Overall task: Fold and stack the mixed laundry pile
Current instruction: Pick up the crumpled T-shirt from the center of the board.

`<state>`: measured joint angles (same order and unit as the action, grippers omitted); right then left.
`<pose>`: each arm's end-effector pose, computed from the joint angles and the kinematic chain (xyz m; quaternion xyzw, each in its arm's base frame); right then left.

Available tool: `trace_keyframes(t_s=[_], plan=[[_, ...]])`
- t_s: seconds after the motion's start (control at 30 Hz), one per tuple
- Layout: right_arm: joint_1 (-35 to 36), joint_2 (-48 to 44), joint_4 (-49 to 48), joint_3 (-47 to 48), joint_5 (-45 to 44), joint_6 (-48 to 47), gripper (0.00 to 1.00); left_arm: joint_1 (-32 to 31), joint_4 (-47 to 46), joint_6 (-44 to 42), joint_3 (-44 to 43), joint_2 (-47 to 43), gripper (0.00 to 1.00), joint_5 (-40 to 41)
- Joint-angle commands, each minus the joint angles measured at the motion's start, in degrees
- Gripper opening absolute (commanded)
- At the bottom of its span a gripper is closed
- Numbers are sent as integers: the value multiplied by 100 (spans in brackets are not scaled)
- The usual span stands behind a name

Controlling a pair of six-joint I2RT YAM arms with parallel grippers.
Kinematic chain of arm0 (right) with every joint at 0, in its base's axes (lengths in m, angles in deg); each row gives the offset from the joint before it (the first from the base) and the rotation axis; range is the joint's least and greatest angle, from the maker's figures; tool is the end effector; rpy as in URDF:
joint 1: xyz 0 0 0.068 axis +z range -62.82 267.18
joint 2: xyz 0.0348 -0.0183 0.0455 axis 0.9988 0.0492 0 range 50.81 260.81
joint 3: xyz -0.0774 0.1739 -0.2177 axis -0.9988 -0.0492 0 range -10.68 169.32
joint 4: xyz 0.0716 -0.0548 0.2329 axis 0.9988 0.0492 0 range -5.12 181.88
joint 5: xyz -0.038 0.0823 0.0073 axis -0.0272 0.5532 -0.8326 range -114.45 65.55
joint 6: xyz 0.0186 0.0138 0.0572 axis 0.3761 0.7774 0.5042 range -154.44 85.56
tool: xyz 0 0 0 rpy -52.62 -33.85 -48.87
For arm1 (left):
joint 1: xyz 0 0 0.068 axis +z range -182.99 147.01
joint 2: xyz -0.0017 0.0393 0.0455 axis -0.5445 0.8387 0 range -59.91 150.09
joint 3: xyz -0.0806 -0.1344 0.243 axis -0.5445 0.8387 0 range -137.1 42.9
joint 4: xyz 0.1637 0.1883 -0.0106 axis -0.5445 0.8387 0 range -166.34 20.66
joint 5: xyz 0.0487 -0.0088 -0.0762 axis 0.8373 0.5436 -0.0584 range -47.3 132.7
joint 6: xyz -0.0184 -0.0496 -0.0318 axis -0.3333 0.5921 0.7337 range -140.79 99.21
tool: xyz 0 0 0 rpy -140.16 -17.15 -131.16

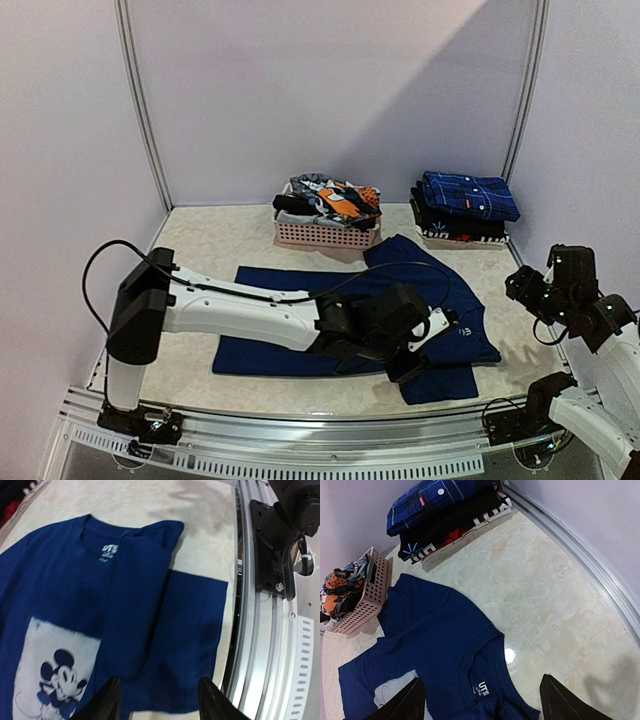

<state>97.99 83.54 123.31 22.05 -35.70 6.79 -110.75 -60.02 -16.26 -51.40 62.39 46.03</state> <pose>0.1097 0.0117 0.2509 0.2762 0.8535 0.1106 0.4277 0.1064 -0.4779 0.2105 0.5403 0.7462 -0.2351 0.3098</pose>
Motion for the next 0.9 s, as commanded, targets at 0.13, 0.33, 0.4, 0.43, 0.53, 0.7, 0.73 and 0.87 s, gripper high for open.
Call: trace_keyframes(t_s=[0.13, 0.33, 0.4, 0.43, 0.53, 0.7, 0.73, 0.87], plan=[[-18, -269, -154, 17, -155, -241, 80, -256, 634, -803, -1083, 908, 50, -781], [-19, -195, -187, -3, -91, -281, 79, -413, 956, -1123, -1762, 1530, 47, -717], [-23, -201, -204, -20, -73, -284, 79, -436, 1000, -1175, -1903, 1686, 46, -721], [-20, -205, -218, -33, -63, -290, 79, -458, 1000, -1219, -1941, 1741, 46, -706], [-17, -189, -244, -56, -32, -307, 79, -523, 1005, -1312, -2072, 1916, 46, -591], [-23, -186, -256, -73, -2, -319, 79, -521, 1069, -1361, -2385, 2212, 44, -352], [-22, -180, -257, -74, 7, -325, 79, -521, 1087, -1373, -2444, 2258, 43, -351], [-22, -184, -284, -87, 17, -342, 79, -526, 1108, -1416, -2594, 2416, 42, -132]])
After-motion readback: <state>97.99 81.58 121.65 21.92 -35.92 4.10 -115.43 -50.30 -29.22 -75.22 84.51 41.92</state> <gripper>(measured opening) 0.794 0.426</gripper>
